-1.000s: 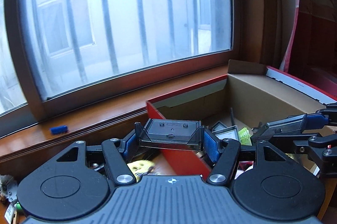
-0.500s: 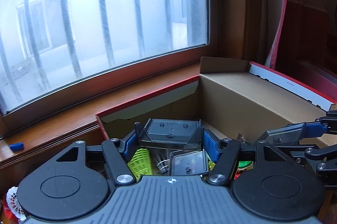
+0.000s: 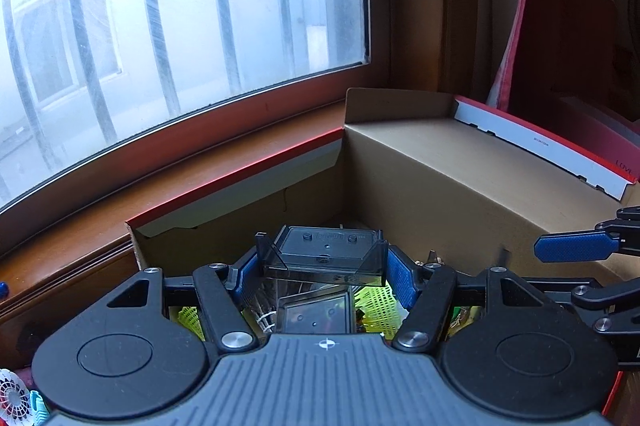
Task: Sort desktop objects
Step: 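Lower both card holders into the box and open both grippers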
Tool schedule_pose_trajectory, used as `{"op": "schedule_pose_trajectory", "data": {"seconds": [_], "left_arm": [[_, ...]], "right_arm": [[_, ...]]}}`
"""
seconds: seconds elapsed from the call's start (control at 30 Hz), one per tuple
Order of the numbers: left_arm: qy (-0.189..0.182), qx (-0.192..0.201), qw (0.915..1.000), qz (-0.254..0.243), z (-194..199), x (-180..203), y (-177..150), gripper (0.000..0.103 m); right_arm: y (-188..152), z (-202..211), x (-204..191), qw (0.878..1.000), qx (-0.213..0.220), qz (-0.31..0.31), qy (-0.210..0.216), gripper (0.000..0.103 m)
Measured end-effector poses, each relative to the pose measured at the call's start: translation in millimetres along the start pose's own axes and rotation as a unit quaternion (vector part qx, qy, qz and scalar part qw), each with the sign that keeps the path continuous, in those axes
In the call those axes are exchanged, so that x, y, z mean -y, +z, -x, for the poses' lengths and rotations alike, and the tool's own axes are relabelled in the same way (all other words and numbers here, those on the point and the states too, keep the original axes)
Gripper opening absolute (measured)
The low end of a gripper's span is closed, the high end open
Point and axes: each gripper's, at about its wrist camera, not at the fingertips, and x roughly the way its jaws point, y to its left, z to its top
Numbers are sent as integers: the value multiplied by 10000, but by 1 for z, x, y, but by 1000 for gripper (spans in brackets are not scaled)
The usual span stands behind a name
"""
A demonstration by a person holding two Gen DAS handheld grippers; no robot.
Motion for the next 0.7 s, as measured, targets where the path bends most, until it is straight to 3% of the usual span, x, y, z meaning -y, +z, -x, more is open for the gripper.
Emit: {"op": "schedule_pose_trajectory", "data": {"seconds": [0.1,0.2,0.33,0.7], "left_arm": [[-31,-17,10000,-31,-1,3,0,65],[-3,-3,10000,-30,0,5,-1,77],[42,-13,10000,15,3,5,-1,87],[210,-58,9997,141,19,5,-9,97]], "right_arm": [[-1,1,2,10000,-4,-19,-24,53],[-2,4,2,10000,3,-40,-62,55],[-6,9,2,9999,9,-82,-85,63],[-27,15,-8,9998,-8,-162,117,88]]}}
